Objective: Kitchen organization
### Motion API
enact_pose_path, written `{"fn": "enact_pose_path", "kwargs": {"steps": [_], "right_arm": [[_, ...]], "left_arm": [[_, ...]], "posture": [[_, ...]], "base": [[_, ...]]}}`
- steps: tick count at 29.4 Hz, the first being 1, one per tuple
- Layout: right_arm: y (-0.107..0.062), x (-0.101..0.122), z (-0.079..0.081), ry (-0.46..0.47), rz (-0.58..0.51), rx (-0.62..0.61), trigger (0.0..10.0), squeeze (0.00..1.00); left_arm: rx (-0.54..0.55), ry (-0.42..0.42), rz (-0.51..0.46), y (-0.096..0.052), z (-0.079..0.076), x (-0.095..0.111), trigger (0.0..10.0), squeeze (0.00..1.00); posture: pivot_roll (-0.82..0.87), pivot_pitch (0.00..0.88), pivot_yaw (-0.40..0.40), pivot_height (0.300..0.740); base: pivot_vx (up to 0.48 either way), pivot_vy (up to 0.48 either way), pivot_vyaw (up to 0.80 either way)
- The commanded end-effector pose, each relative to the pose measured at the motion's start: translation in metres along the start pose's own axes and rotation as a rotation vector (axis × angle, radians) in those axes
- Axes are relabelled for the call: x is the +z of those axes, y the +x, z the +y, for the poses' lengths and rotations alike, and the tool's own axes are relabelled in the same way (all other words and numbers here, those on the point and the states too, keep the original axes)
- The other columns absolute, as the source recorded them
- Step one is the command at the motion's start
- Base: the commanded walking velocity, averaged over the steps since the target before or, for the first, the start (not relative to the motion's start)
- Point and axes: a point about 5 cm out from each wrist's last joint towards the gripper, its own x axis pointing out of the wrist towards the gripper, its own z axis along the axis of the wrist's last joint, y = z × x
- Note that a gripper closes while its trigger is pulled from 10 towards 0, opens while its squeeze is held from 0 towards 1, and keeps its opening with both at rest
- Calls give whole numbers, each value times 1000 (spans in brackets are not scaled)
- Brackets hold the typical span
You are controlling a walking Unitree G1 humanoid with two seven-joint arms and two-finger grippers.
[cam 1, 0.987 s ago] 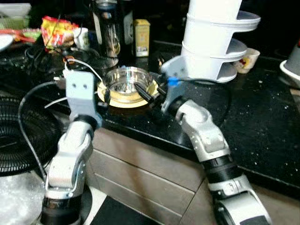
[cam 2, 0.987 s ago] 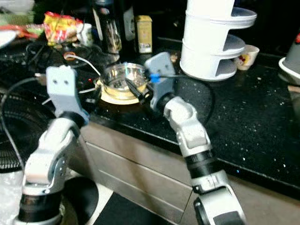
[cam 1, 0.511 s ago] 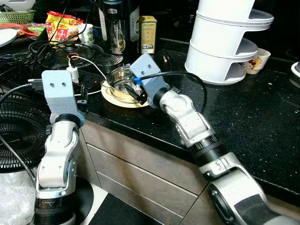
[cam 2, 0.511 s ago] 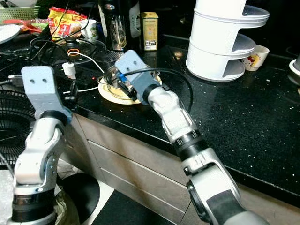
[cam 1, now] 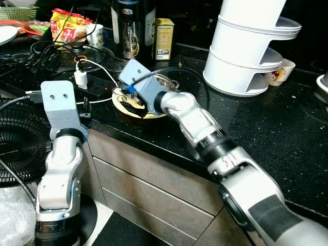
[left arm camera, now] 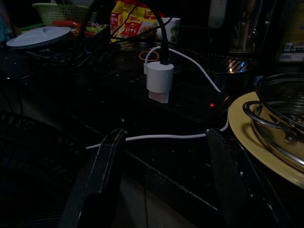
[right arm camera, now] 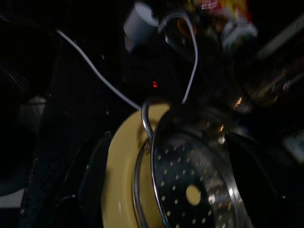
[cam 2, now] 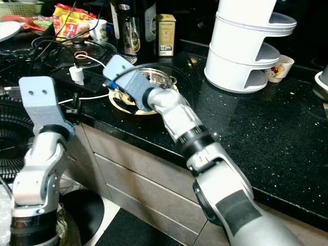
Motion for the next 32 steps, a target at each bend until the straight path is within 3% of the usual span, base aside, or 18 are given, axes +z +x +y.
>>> {"fn": "enact_pose_path", "kwargs": {"steps": [1,7,12,13,14,32], "right_arm": [[2,-9,-4,54,91,-23,10000,0],[3,-20,-8,69,211,-3,10000,0],[-2,-25,-19,81,286,-22,10000,0],[-2,-25,-20,81,290,-16,8353,0],[-3,-25,-22,74,298,-3,0,0],[-12,-33,-23,33,303,174,0,0]], "left_arm": [[6,10,2,-2,-1,1,10000,0],[5,8,4,-3,-1,1,10000,0],[7,6,5,-3,-1,2,10000,0],[7,5,5,-3,-1,2,10000,0],[6,4,5,-3,-1,2,10000,0],[0,-1,10,0,-1,2,10000,0]], "posture": [[115,0,-83,740],[114,0,-84,740],[111,0,-84,740],[111,0,-84,740],[110,0,-83,740],[99,0,-69,740]], "base": [[0,0,0],[0,0,0],[0,0,0],[0,0,0],[0,0,0],[0,0,0]]}}
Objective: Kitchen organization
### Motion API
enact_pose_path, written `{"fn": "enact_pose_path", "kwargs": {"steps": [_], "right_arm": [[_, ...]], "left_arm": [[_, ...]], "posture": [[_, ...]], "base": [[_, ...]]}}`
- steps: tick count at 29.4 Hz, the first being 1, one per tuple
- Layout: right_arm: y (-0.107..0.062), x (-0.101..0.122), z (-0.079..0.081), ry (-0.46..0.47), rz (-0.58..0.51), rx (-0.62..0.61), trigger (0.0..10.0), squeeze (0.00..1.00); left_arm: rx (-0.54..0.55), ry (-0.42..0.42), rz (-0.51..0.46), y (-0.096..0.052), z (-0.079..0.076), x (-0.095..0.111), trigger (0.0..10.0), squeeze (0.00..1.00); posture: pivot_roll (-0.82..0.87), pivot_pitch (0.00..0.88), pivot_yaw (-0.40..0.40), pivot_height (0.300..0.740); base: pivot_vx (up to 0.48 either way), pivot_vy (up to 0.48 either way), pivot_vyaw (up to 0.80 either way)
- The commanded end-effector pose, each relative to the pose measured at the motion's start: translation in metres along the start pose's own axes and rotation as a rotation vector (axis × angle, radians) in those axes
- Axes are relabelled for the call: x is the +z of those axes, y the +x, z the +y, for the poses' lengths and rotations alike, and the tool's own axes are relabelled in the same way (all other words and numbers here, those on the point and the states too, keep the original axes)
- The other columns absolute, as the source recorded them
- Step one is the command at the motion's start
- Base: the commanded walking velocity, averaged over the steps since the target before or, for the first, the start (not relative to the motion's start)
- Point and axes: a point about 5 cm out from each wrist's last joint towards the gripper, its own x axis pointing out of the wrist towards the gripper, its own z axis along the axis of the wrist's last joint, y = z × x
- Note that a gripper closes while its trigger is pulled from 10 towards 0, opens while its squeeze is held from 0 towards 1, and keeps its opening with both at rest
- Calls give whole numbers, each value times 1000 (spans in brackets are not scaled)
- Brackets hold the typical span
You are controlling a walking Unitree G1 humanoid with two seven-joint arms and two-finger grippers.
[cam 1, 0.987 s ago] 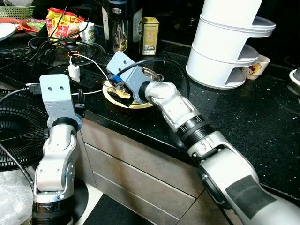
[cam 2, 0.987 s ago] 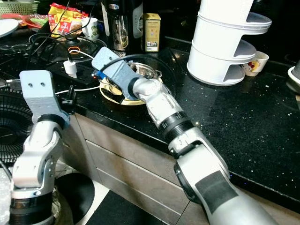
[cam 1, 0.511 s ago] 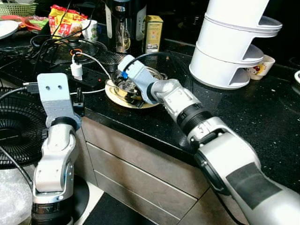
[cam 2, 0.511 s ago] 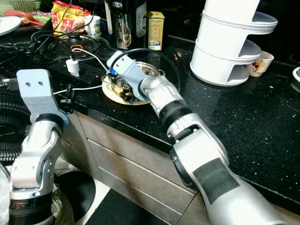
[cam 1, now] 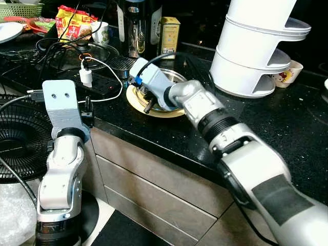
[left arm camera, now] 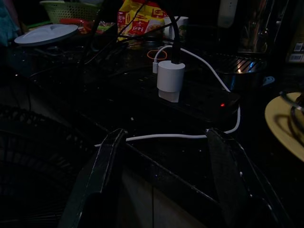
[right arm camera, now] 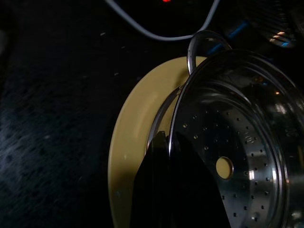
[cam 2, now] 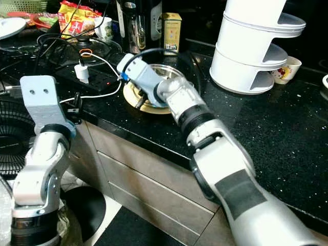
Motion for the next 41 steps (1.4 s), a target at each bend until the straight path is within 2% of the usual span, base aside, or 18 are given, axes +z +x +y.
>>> {"fn": "enact_pose_path", "kwargs": {"steps": [1,7,10,11,14,15,16,18,24,30,34,36,37,41], "right_arm": [[0,-11,2,28,20,39,0,0],[-4,-6,-4,70,-62,24,0,0],[-13,2,-18,95,-172,-83,0,0],[-13,2,-18,95,-172,-83,0,0],[-28,7,-36,104,-259,-220,0,0],[-28,7,-36,104,-259,-220,0,0],[-36,9,-44,105,-297,-273,0,0],[-41,9,-48,98,-326,-297,0,0],[-52,5,-54,99,-369,-335,0,0],[-79,-24,-70,51,-335,-407,0,0],[-87,-44,-72,51,-283,-414,0,0],[-92,-55,-76,49,-245,-436,0,0],[-92,-55,-76,49,-245,-436,0,0],[-98,-62,-74,40,-219,-441,0,0]], "left_arm": [[-1,2,12,1,-1,-1,10000,0],[-4,-1,14,2,-1,-1,10000,0],[-4,-5,12,2,-1,0,10000,0],[-4,-5,12,2,-1,0,10000,0],[-11,-17,11,2,-1,0,10000,0],[-11,-17,11,2,-1,0,10000,0],[-18,-21,10,3,-3,0,10000,0],[-23,-25,10,3,-5,0,10000,0],[-34,-40,6,3,-7,0,10000,0],[-78,-117,34,9,-8,-2,10000,0],[-117,-204,56,15,-11,-2,10000,0],[-147,-303,92,20,-10,-3,10000,0],[-147,-303,92,20,-10,-3,10000,0],[-189,-522,172,34,-8,-8,10000,0]], "posture": [[99,0,-69,740],[99,0,-67,740],[100,0,-64,740],[100,0,-64,740],[97,0,-57,740],[97,0,-57,740],[92,0,-54,740],[91,0,-54,740],[89,0,-54,740],[77,0,-50,740],[75,0,-48,740],[71,0,-43,740],[71,0,-43,740],[65,0,-37,740]], "base": [[0,0,0],[0,0,0],[0,0,0],[0,0,0],[0,0,0],[0,0,0],[0,0,0],[0,0,0],[0,0,0],[0,0,0],[0,0,0],[0,0,0],[0,0,0],[0,0,0]]}}
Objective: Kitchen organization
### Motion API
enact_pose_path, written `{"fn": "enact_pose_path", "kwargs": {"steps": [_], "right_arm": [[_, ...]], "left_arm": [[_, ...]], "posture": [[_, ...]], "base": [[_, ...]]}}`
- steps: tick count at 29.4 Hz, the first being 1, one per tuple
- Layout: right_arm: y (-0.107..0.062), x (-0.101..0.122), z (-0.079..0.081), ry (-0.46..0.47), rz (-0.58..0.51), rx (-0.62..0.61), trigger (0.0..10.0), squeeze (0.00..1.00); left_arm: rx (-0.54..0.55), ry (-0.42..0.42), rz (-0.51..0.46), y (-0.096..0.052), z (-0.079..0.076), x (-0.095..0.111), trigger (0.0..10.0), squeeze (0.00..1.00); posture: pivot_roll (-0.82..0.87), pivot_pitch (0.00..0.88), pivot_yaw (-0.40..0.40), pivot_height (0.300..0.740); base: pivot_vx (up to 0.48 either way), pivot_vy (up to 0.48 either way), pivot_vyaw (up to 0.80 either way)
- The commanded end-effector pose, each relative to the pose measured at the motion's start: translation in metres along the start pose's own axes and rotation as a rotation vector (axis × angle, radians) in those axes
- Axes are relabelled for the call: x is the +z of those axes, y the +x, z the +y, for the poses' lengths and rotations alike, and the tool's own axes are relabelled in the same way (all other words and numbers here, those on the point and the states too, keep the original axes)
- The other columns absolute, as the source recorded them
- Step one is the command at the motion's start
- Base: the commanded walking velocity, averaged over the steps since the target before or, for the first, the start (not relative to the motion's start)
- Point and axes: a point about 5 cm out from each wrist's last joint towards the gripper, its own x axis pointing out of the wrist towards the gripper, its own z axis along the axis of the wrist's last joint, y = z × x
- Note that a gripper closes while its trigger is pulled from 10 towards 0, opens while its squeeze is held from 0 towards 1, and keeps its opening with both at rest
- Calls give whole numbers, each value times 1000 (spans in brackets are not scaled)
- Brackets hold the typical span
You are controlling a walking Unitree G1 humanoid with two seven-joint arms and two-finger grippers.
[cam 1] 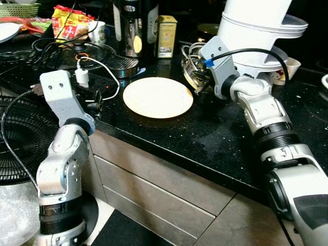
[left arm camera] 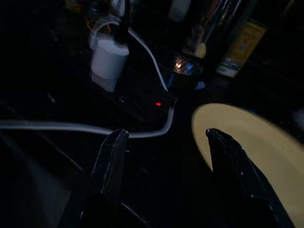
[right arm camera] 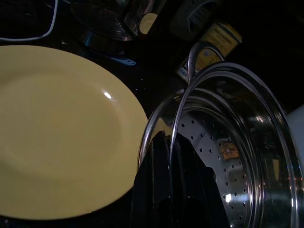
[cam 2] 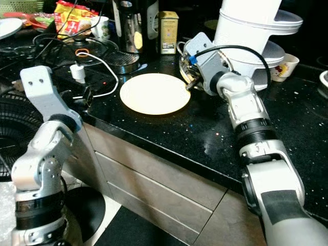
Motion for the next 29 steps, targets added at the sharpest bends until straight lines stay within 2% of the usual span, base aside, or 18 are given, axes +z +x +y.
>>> {"fn": "enact_pose_path", "kwargs": {"steps": [1,2,3,4,6,7,9,11,12,13,14,21,29], "right_arm": [[-4,3,-3,-18,-4,-9,0,0],[-4,3,-3,-19,-4,-10,0,0],[-5,2,-3,-18,-3,-11,0,0],[-6,2,-4,-16,-4,-13,0,0],[-7,2,-4,-15,-5,-14,0,0],[-9,2,-6,-11,-7,-18,0,0],[-11,2,-7,-9,-8,-19,0,0],[-14,2,-8,-12,-15,-9,0,0],[-17,3,-8,-15,-24,5,0,0],[-18,3,-7,-16,-31,15,0,0],[-23,3,-7,-42,-27,39,0,0],[-32,-2,0,-109,-2,124,0,0],[-35,-6,10,-63,16,181,0,0]], "left_arm": [[-1,-140,66,7,6,-6,10000,0],[-8,-160,74,8,7,-6,10000,0],[-17,-178,77,9,8,-6,10000,59],[-30,-215,86,13,9,-5,10000,1000],[-33,-232,93,15,10,-5,10000,1000],[-43,-281,106,20,13,-4,10000,1000],[-51,-304,118,21,13,-5,10000,1000],[-79,-345,164,25,12,-8,10000,1000],[-93,-351,194,27,11,-11,10000,902],[-102,-353,212,28,10,-12,10000,902],[-103,-360,230,31,9,-13,10000,0],[-59,-372,314,38,13,-25,10000,0],[-72,-457,371,45,13,-34,10000,0]], "posture": [[60,0,-32,740],[57,0,-31,740],[57,0,-31,740],[53,0,-27,740],[53,0,-27,740],[46,0,-22,740],[46,0,-22,740],[40,0,-19,740],[37,0,-18,740],[37,0,-18,740],[31,0,-17,740],[18,0,-15,740],[-3,0,-17,740]], "base": [[0,0,0],[0,0,0],[0,0,0],[0,0,0],[0,0,0],[0,0,0],[0,0,0],[0,0,0],[0,0,0],[0,0,0],[0,0,0],[0,0,0],[0,0,0]]}}
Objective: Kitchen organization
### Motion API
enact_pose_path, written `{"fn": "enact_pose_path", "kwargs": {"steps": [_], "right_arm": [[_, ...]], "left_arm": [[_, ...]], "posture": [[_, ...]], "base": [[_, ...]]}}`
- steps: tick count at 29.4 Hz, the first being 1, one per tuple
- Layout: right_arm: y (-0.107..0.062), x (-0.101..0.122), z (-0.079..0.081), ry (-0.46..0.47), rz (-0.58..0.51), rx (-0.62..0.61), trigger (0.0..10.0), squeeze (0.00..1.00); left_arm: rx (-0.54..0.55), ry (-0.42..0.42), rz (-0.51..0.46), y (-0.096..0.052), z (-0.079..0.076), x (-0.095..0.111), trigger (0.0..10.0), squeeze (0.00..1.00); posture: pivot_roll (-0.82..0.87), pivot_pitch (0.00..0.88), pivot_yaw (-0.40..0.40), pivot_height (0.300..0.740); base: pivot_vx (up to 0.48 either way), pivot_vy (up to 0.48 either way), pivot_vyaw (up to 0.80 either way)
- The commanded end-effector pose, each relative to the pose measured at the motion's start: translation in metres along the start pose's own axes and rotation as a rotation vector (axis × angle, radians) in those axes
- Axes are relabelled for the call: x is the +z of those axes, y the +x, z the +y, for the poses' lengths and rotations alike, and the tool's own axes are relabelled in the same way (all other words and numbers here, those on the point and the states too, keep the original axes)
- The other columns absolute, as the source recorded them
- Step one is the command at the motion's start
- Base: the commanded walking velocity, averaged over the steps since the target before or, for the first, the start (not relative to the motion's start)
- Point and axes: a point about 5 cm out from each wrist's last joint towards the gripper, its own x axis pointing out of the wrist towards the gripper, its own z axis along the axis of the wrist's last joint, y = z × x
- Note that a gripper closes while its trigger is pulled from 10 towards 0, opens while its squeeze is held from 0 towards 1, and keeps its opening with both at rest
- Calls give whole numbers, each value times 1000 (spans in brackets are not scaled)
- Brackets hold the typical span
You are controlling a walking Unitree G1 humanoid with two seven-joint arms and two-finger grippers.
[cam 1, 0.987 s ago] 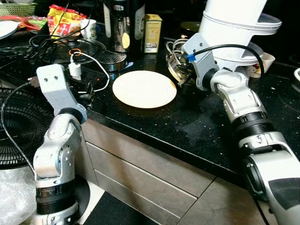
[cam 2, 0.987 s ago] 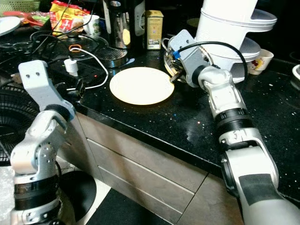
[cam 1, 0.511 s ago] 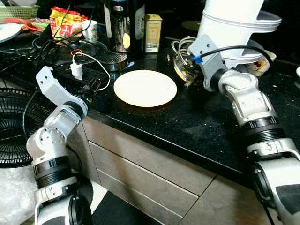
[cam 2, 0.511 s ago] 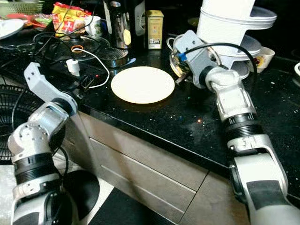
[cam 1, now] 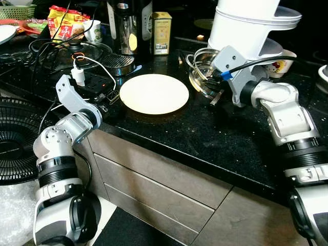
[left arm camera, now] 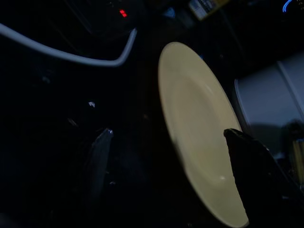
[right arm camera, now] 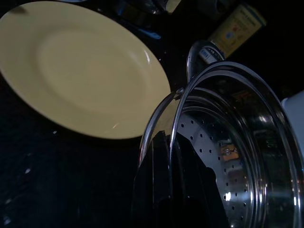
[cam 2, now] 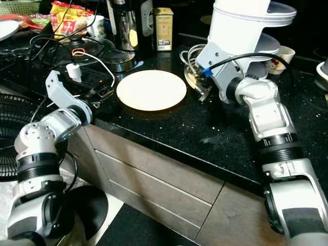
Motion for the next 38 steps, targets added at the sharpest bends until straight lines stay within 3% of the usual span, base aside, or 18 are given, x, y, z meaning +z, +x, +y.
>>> {"fn": "enact_pose_path", "kwargs": {"steps": [1,13,18,21,35,36,38], "right_arm": [[0,5,7,1,-23,37,0,0],[-8,8,16,7,-22,92,0,0],[-12,8,17,14,-17,96,0,0],[-15,10,21,10,-13,120,0,0],[-28,14,18,-2,28,124,0,0],[-28,14,18,-1,30,125,0,0],[-29,14,19,1,31,126,0,0]], "left_arm": [[-8,-42,26,3,4,-3,10000,0],[-70,-79,47,15,-6,10,10000,0],[-80,-92,43,18,-4,15,10000,0],[-88,-141,47,21,3,18,10000,0],[-61,-143,150,34,-3,1,10000,0],[-59,-143,153,35,-4,0,4588,0],[-60,-142,153,35,-4,0,4588,0]], "posture": [[-5,0,-17,740],[-32,0,-11,740],[-53,0,-20,740],[-77,0,-29,740],[-132,0,-40,740],[-135,0,-41,740],[-135,0,-41,740]], "base": [[0,0,0],[0,0,0],[0,0,0],[0,0,0],[0,0,0],[0,0,0],[0,0,0]]}}
